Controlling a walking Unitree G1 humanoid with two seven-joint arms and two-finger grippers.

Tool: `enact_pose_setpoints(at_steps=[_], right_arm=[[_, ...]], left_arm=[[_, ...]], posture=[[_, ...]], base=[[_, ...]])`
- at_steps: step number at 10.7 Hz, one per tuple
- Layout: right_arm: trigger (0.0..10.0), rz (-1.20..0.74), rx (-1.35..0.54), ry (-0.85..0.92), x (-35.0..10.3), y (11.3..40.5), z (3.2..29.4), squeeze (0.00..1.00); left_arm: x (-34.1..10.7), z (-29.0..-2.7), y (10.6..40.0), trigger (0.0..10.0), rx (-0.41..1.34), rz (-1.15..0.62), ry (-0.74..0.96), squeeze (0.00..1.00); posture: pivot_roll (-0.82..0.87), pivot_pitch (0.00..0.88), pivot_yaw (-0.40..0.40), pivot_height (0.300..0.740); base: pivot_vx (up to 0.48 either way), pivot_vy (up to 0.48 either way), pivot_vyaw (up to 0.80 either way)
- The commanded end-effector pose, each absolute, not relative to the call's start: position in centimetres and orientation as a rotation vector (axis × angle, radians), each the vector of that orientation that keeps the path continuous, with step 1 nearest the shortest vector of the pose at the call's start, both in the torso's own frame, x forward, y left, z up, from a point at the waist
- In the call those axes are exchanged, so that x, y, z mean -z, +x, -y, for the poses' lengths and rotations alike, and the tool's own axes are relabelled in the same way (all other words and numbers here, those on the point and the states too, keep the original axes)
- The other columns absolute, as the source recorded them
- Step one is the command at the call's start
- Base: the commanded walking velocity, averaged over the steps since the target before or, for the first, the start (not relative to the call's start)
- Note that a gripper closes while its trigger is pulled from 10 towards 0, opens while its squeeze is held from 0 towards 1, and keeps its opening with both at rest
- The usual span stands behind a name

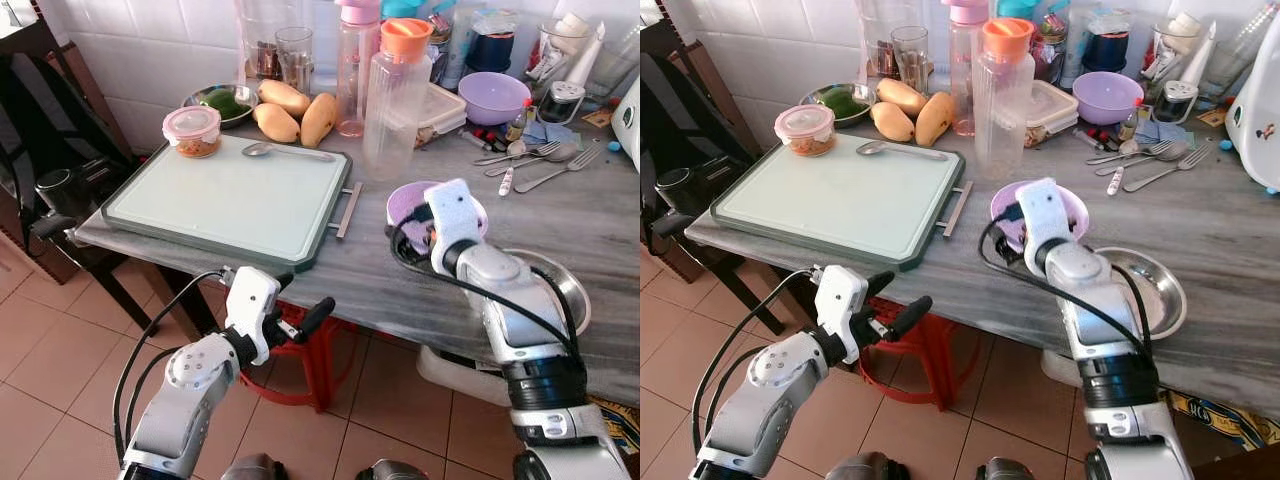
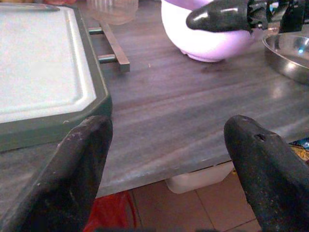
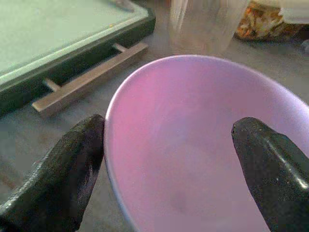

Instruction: Setting the table

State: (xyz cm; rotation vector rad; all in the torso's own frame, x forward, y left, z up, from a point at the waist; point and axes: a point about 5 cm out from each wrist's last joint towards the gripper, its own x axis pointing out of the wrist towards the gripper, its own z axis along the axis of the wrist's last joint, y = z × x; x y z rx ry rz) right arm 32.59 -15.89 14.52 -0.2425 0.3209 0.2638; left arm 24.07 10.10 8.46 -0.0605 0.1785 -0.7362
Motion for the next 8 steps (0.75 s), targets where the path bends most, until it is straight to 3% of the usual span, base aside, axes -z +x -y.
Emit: enact_pose_setpoints(at_steps=[1,6,8], right_arm=[[10.0,-0.257,-0.267,-0.240,-15.9,32.9,15.5,1.00],[10.0,-0.038,-0.226,-0.143,-16.9,31.2,14.7,1.00],[10.0,0.080,-0.130,-0.146,-17.4,29.9,15.4,1.00]], left_arm=[[-8.6,-10.2,24.2,10.0,0.736,-0.176,-0.040,0.00],[-8.6,-10.8,24.4,10.0,0.636,-0.154,-0.049,0.00],[-8.5,-10.9,24.7,10.0,0.564,-0.156,-0.048,0.00]], posture=[[-0.05,0.000,0.044,0.740],[-0.05,0.000,0.035,0.740],[-0.05,0.000,0.032,0.740]], base=[[0.000,0.000,0.00],[0.000,0.000,0.00],[0.000,0.000,0.00]])
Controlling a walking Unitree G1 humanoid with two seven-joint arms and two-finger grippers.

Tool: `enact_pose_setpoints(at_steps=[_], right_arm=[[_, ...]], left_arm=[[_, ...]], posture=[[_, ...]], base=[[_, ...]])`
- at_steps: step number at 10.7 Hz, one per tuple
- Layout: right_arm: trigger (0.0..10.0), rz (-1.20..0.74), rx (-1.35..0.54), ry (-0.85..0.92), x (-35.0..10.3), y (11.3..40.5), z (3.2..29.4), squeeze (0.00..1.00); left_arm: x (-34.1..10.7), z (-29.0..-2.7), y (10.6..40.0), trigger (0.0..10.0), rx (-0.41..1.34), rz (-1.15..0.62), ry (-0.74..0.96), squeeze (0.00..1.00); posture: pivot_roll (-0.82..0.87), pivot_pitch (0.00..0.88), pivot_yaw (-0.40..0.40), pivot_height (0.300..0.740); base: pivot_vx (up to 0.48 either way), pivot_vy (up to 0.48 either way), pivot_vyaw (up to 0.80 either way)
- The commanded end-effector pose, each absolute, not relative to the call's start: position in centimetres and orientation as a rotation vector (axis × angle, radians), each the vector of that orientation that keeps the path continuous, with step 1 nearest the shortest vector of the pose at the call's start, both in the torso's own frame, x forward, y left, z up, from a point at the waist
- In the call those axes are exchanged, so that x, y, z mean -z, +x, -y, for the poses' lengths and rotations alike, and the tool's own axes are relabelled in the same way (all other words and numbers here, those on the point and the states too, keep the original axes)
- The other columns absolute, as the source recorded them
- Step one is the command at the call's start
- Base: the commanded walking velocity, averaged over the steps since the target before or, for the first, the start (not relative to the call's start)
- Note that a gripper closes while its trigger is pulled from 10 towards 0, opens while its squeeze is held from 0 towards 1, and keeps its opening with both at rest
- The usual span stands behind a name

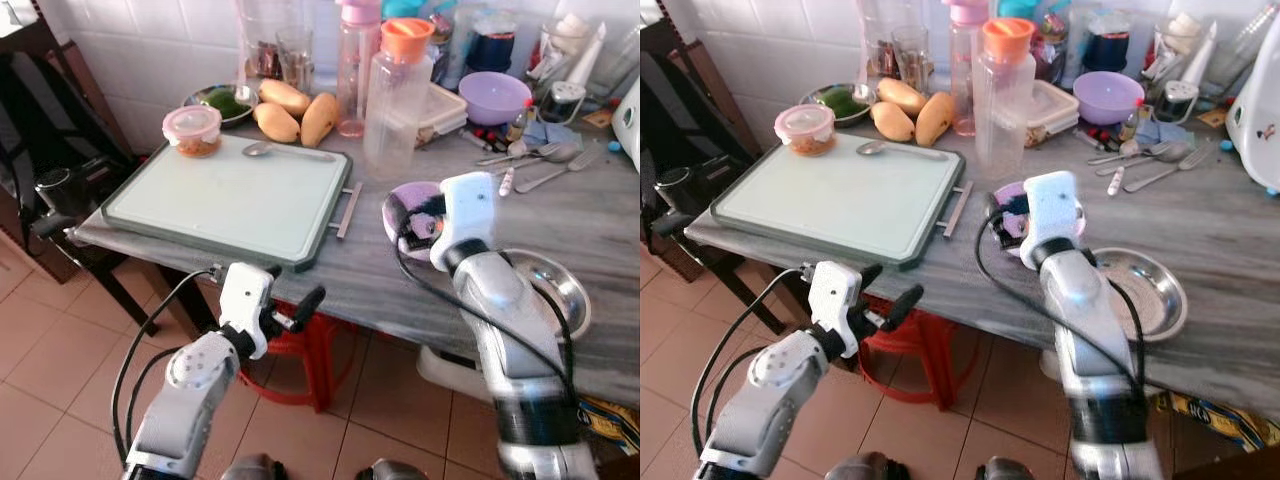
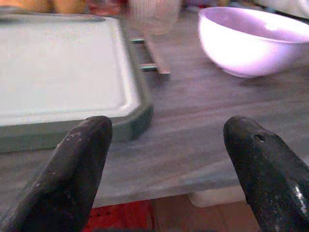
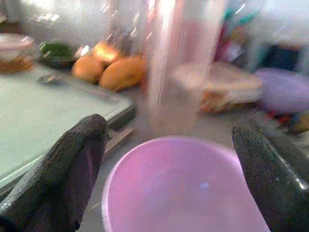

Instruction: Setting the table

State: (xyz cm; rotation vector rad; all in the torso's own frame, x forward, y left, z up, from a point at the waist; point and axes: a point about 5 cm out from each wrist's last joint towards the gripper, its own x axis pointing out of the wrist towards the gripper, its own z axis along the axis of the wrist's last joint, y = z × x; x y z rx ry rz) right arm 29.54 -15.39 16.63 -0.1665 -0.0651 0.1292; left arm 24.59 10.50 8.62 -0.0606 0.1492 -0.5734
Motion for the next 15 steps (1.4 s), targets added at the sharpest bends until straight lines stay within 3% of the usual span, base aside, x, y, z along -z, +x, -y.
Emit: enact_pose_setpoints(at_steps=[1,2,3,5,9,12,15], right_arm=[[10.0,0.134,-0.070,-0.192,-17.3,28.8,15.9,0.75],[10.0,0.132,-0.038,-0.212,-16.8,28.3,16.1,0.07],[10.0,0.126,-0.043,-0.202,-16.4,27.8,15.8,0.00],[10.0,0.139,-0.032,-0.213,-16.4,27.6,15.7,0.00],[10.0,0.086,0.226,-0.238,-15.1,25.3,19.3,0.00],[10.0,0.000,0.362,-0.195,-13.9,23.8,21.1,0.00],[10.0,-0.074,0.394,-0.161,-12.8,23.5,21.5,0.00]], left_arm=[[-8.6,-11.3,24.8,10.0,0.505,-0.153,-0.048,0.00],[-8.7,-11.5,25.1,10.0,0.474,-0.149,-0.058,0.00],[-8.9,-11.4,25.4,10.0,0.472,-0.146,-0.073,0.00],[-9.0,-11.2,25.7,10.0,0.468,-0.140,-0.072,0.00],[-9.0,-11.2,25.6,10.0,0.470,-0.140,-0.077,0.00],[-9.4,-11.1,24.8,10.0,0.580,-0.139,-0.141,0.00],[-9.5,-11.3,24.5,10.0,0.598,-0.145,-0.144,0.00]], posture=[[-0.05,0.000,0.032,0.740],[-0.05,0.000,0.034,0.740],[-0.06,0.000,0.035,0.740],[-0.06,0.000,0.034,0.740],[-0.07,0.000,0.040,0.740],[-0.07,0.000,0.049,0.740],[-0.07,0.000,0.049,0.740]], base=[[0.000,0.000,0.00],[0.000,0.000,0.00],[0.000,0.000,-0.59],[0.000,0.000,-0.30],[0.000,0.000,0.00],[0.000,0.000,0.00],[0.000,0.000,-0.80]])
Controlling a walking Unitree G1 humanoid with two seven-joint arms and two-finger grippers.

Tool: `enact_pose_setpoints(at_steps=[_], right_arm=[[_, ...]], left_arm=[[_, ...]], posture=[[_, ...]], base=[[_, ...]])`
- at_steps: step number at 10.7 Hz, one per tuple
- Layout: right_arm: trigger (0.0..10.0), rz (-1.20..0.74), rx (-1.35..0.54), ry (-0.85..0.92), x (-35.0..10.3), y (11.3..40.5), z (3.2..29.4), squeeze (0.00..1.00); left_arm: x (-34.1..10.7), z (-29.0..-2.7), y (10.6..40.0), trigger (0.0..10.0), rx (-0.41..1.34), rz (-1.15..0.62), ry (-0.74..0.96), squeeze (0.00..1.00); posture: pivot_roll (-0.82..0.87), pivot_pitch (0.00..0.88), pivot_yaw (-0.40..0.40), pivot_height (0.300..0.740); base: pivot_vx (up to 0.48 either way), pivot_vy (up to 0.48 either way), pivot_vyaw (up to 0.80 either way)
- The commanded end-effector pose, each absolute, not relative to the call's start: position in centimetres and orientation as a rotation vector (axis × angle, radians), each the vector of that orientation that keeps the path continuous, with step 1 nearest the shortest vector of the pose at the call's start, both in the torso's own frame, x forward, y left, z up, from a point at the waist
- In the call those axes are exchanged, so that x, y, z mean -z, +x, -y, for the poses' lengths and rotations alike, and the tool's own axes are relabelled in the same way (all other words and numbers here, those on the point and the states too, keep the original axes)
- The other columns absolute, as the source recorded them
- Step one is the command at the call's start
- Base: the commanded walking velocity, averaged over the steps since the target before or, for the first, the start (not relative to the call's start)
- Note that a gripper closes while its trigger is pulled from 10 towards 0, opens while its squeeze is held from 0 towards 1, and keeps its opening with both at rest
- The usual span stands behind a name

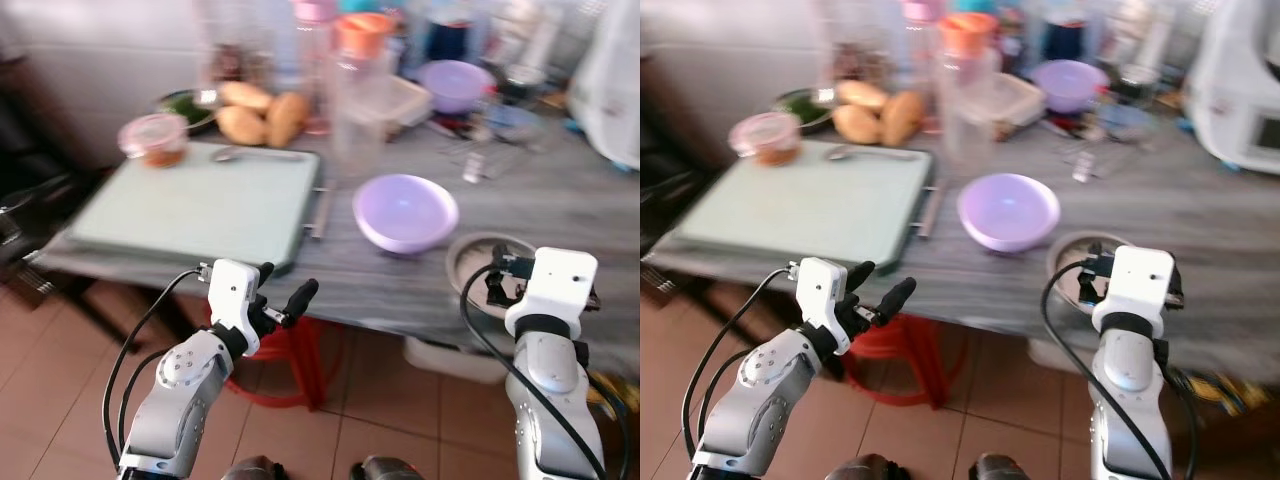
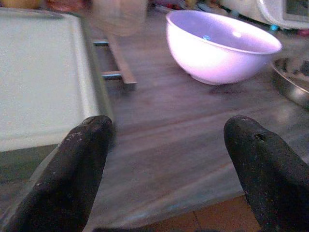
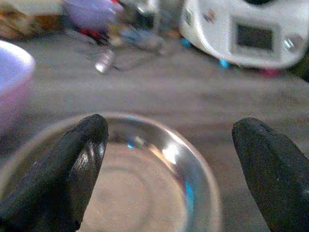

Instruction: Setting the table

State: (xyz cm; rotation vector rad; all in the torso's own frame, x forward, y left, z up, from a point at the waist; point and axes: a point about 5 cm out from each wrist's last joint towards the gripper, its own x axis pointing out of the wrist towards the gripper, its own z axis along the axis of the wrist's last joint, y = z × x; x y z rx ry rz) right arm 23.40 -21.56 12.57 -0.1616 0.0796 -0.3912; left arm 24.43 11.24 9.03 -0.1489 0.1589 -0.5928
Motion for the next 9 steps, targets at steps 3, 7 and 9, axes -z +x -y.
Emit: enact_pose_setpoints(at_steps=[3,7,9], right_arm=[[10.0,-0.131,0.388,-0.127,-12.2,24.4,22.1,0.00],[10.0,-0.255,0.354,-0.097,-11.2,25.9,22.9,0.00],[10.0,-0.298,0.366,-0.096,-10.4,25.4,22.9,0.00]], left_arm=[[-9.5,-11.2,24.3,10.0,0.599,-0.147,-0.145,0.00],[-9.5,-11.2,24.1,10.0,0.600,-0.156,-0.145,0.00],[-9.5,-11.2,24.0,10.0,0.599,-0.156,-0.146,0.00]], posture=[[-0.06,0.000,0.045,0.740],[-0.06,0.000,0.039,0.740],[-0.06,0.000,0.039,0.740]], base=[[0.000,0.000,-0.25],[0.000,0.000,0.00],[0.000,0.000,0.00]])
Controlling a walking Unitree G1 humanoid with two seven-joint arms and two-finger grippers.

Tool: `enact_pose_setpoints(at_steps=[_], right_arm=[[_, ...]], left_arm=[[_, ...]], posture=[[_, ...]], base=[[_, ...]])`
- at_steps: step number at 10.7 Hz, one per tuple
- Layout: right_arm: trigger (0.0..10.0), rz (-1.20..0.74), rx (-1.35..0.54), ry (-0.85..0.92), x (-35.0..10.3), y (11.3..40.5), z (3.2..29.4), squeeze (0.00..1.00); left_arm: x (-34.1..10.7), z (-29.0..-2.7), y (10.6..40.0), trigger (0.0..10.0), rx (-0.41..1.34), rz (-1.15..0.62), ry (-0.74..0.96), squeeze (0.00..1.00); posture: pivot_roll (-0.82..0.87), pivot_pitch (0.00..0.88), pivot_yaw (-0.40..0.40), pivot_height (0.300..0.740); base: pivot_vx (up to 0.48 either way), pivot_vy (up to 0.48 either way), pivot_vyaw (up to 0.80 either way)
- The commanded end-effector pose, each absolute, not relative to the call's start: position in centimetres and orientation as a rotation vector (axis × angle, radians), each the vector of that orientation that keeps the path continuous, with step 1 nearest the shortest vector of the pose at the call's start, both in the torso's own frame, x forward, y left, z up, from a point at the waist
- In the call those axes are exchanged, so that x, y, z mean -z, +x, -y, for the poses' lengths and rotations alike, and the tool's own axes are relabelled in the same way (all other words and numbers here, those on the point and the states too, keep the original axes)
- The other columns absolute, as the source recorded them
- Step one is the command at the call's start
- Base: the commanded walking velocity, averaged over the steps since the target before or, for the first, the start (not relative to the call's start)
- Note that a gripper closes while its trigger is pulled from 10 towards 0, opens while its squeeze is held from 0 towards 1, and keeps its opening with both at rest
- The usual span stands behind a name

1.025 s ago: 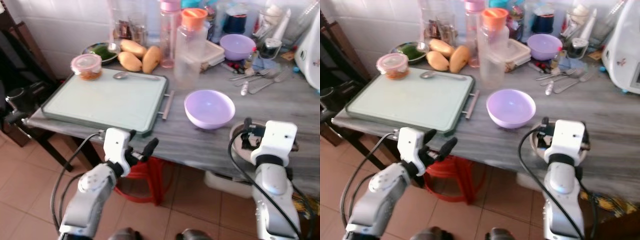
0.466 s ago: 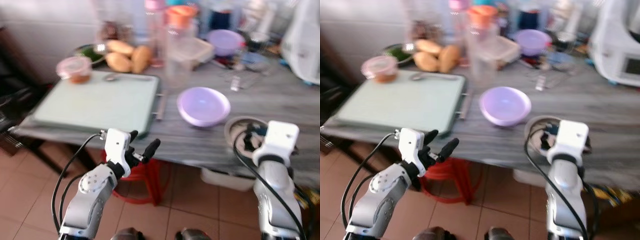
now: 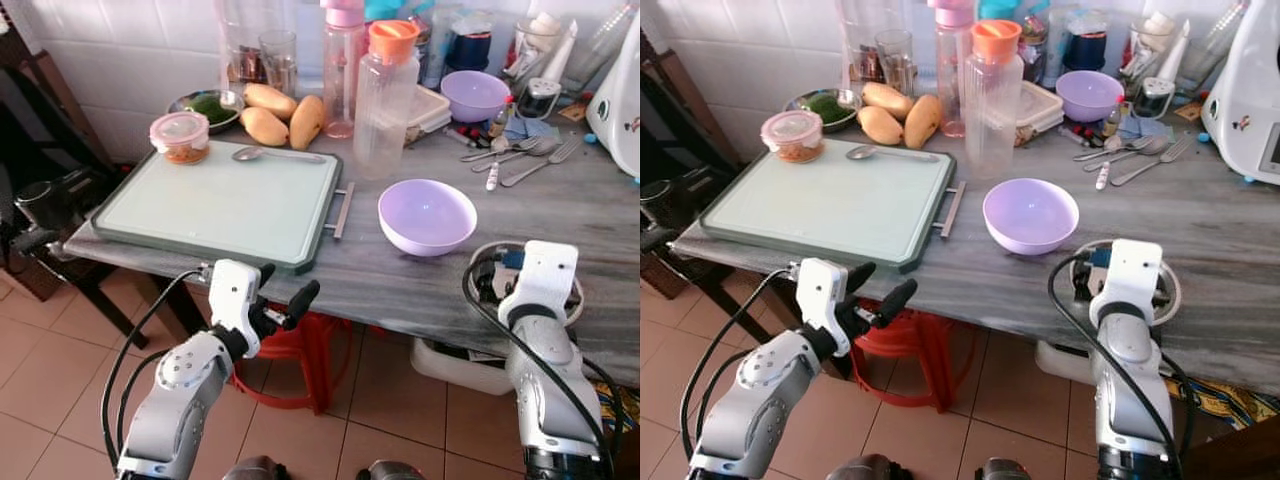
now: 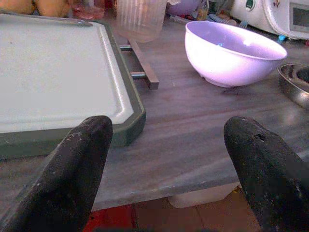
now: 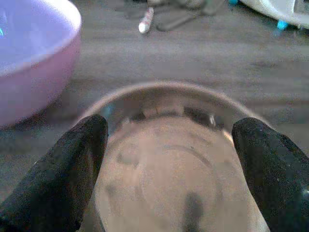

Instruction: Setting the table

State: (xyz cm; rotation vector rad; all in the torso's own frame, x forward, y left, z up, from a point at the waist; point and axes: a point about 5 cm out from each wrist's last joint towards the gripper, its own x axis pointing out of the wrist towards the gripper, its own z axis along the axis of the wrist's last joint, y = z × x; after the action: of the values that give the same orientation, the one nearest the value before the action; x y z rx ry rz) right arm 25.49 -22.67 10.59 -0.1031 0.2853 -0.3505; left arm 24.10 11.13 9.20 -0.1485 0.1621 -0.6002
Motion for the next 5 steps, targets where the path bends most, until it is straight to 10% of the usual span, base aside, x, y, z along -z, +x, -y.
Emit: enact_pose_setpoints(at_steps=[1,5], right_arm=[[10.0,-0.310,0.367,-0.094,-10.31,25.37,22.96,0.00],[10.0,-0.364,0.402,-0.029,-9.74,25.41,23.48,0.00]], left_arm=[[-9.48,-11.14,23.99,10.0,0.600,-0.158,-0.146,0.00],[-9.45,-11.01,24.04,10.0,0.606,-0.161,-0.145,0.00]], posture=[[-0.06,0.000,0.039,0.740],[-0.06,0.000,0.041,0.740]], base=[[0.000,0.000,0.00],[0.000,0.000,0.00]])
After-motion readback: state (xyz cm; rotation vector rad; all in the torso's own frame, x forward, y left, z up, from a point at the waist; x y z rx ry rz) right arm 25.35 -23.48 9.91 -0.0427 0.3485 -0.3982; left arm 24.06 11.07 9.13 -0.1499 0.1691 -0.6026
